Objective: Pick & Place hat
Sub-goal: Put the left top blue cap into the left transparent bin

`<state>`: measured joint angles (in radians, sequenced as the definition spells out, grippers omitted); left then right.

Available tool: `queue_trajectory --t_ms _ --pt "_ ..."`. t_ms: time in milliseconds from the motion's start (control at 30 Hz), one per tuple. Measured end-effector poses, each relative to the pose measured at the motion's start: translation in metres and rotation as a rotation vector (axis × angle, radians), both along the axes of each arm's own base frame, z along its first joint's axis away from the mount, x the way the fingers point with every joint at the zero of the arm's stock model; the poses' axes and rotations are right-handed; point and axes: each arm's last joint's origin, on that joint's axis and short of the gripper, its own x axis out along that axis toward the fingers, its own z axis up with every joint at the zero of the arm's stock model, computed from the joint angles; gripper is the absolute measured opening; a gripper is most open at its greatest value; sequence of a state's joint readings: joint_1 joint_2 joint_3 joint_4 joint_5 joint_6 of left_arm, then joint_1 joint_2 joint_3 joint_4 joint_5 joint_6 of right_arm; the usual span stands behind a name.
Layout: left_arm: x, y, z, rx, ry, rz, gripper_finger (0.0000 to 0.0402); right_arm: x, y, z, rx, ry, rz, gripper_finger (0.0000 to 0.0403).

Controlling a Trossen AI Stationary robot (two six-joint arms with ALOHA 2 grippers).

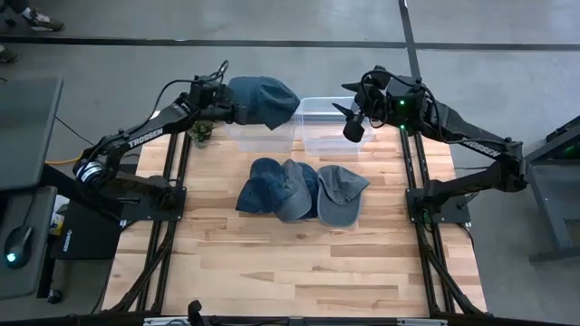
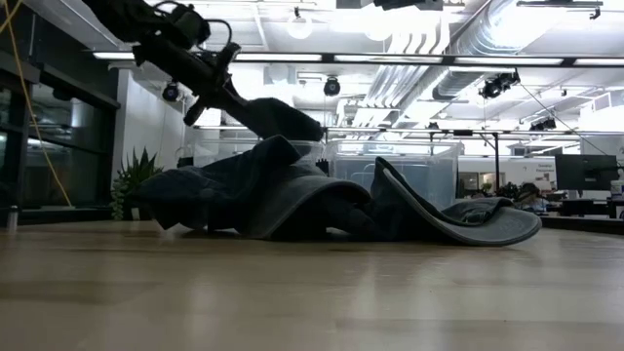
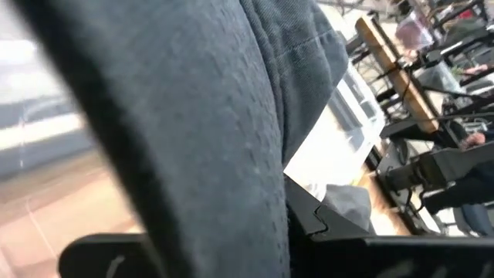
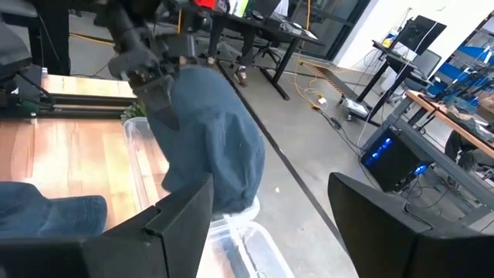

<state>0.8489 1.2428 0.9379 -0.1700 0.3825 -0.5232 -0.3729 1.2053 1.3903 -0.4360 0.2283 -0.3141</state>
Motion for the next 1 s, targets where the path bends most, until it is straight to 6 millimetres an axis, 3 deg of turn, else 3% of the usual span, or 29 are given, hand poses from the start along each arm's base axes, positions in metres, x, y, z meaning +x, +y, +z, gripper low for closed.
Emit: queue_trajectory --t_ms 133,500,1000 --pt "-0.009 -0.006 0.008 -0.001 -0.003 0.001 0.0005 0.002 -0.001 -0.002 0.003 0.007 0.000 0.0252" --pt "-0.015 -0.012 -0.001 -0.053 0.105 0.030 0.0005 0.025 -0.010 -0.020 0.025 0.077 0.001 0.0252" --pt "-0.017 -0.011 -0.012 -0.082 0.218 0.090 0.0005 0.029 -0.010 -0.020 0.022 0.057 0.028 0.0252"
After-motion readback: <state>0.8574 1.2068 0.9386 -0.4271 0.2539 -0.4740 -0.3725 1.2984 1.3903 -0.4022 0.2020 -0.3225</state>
